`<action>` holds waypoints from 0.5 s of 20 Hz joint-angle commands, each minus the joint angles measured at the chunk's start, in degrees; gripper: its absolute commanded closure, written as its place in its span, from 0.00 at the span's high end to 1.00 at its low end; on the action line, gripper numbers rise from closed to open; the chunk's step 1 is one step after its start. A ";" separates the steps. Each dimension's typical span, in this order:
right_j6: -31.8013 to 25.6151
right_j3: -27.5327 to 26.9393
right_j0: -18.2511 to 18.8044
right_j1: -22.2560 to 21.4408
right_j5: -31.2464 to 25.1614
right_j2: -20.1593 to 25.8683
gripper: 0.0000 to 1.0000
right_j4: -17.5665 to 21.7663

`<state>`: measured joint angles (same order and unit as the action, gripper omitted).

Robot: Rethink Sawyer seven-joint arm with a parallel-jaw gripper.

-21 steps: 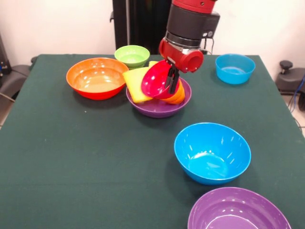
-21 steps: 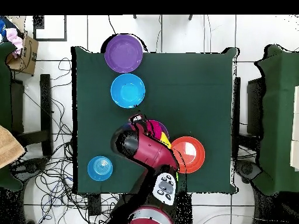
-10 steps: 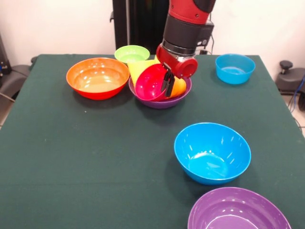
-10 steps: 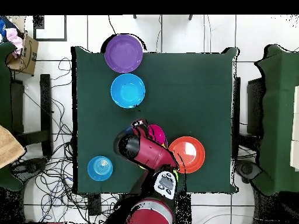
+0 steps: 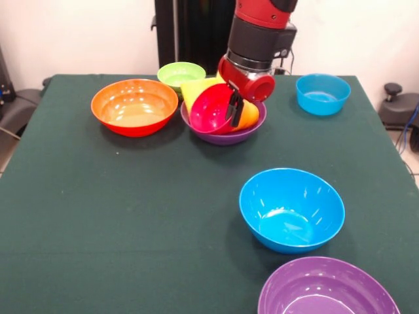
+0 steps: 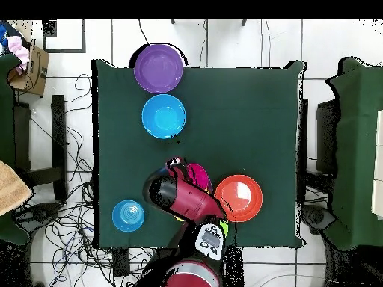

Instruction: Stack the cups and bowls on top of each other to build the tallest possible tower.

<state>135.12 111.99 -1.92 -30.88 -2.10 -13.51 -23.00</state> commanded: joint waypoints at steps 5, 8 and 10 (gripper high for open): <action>9.01 7.36 -1.58 -3.88 -12.89 7.79 0.00 -1.19; 9.63 8.26 -1.76 -6.02 -15.02 8.46 0.00 -1.89; 10.32 8.49 -2.66 -7.22 -17.15 8.01 0.00 -2.29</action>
<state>135.12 115.48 -2.74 -35.30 -7.88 -12.71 -23.04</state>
